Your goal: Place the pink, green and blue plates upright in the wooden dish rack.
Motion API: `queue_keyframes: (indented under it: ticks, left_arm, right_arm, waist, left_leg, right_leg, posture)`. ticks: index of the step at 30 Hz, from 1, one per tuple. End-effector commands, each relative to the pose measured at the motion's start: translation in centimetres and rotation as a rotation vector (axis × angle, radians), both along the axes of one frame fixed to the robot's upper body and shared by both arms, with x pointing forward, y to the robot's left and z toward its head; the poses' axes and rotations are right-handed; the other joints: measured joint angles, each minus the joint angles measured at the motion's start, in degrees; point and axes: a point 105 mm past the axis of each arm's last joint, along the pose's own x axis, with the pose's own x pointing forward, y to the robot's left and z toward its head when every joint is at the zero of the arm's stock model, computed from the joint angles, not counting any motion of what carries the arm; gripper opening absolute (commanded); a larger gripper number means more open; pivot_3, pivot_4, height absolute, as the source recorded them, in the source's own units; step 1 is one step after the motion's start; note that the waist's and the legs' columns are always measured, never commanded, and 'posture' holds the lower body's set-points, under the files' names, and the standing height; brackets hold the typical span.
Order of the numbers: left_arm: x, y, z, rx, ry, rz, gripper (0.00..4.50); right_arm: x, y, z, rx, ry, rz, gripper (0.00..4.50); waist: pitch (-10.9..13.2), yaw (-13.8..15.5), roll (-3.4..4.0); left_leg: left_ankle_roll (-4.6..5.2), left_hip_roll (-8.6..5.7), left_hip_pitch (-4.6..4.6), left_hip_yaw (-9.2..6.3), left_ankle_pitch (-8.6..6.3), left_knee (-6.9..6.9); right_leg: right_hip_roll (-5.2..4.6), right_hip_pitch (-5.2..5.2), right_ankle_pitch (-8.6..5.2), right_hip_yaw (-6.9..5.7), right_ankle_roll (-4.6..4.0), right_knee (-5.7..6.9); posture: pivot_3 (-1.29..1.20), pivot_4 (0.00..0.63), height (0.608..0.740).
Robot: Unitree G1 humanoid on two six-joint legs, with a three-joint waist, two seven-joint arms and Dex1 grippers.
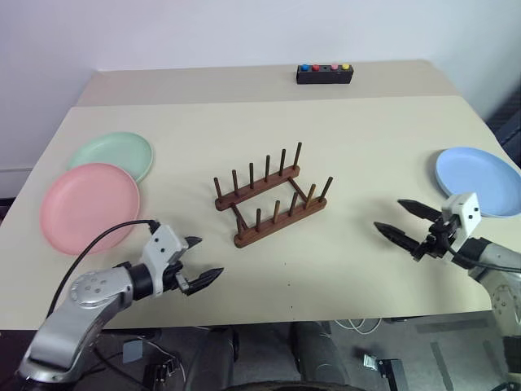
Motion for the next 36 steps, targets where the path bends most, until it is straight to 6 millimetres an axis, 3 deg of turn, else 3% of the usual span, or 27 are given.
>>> queue_keyframes:
  ticks: [1,7,16,17,22,30,33,36]
  left_arm:
    - [0.7,-0.8,-1.1,0.039,-0.009,-0.018,4.5]
    - [1.5,-3.1,-2.7,0.019,0.018,-0.096,4.5]
    - [3.0,-4.8,-2.6,-0.028,-0.032,-0.112,0.12]
    - [3.1,-5.0,-2.6,-0.029,-0.035,-0.117,0.05]
    - [4.0,-5.4,-2.4,-0.02,-0.06,-0.13,0.05]
    - [4.7,-4.6,-1.6,-0.047,-0.041,-0.196,0.05]
    - [4.5,-3.4,-1.4,-0.065,-0.019,-0.199,0.95]
    - [3.9,-2.7,-1.3,-0.066,0.013,-0.227,2.49]
  right_arm:
    - [-0.5,1.0,0.9,0.018,-0.041,-0.006,4.48]
    - [-2.1,2.5,0.4,0.045,-0.027,-0.011,4.48]
    - [-3.2,3.8,-1.0,0.054,0.004,-0.005,4.5]
    - [-3.2,4.0,-1.0,0.062,0.004,-0.003,4.5]
    - [-3.6,4.3,-2.0,0.069,0.02,-0.008,4.5]
    - [-4.0,4.7,-1.9,0.067,-0.01,-0.044,4.5]
    - [-4.3,4.9,-2.0,0.067,-0.009,-0.046,4.5]
    - [-4.0,4.8,-1.9,0.067,-0.017,-0.046,4.5]
  waist:
    - [0.0,0.0,0.0]
    - [-0.1,1.0,0.16]
    - [-0.2,1.5,0.14]
    - [-0.2,1.4,0.14]
    - [-0.2,1.6,0.16]
    - [-0.2,1.3,0.15]
    - [-0.2,1.1,0.15]
    - [-0.2,0.9,0.14]
  left_leg:
    - [0.0,0.0,-0.01,0.0,0.0,0.02]
    - [0.0,-0.01,0.05,0.0,0.0,0.04]
    - [0.0,-0.05,0.26,-0.01,0.0,0.1]
    - [0.0,-0.05,0.28,-0.01,-0.01,0.07]
    - [0.0,-0.04,0.35,-0.03,0.0,0.03]
    - [0.0,-0.04,0.44,-0.02,-0.01,0.04]
    - [0.01,-0.03,0.48,-0.03,-0.02,-0.09]
    - [0.02,-0.01,0.52,-0.02,-0.02,-0.12]
  right_leg:
    - [0.0,0.0,0.0,0.0,0.01,0.0]
    - [-0.01,0.07,-0.01,0.0,-0.01,0.0]
    - [-0.04,0.41,-0.06,0.0,0.0,-0.16]
    - [-0.04,0.41,-0.06,0.0,0.0,-0.15]
    - [-0.04,0.46,-0.08,-0.01,0.04,-0.14]
    - [-0.04,0.53,-0.11,0.0,0.04,-0.13]
    - [-0.03,0.5,-0.11,-0.01,0.07,-0.13]
    - [-0.02,0.47,-0.11,0.0,0.05,-0.09]
  posture:
    - [0.0,0.15,0.74]
    - [0.0,0.15,0.74]
    - [0.0,0.15,0.74]
    - [0.0,0.15,0.74]
    - [0.0,0.15,0.74]
    - [0.0,0.15,0.74]
    - [0.0,0.15,0.74]
    - [0.0,0.15,0.74]
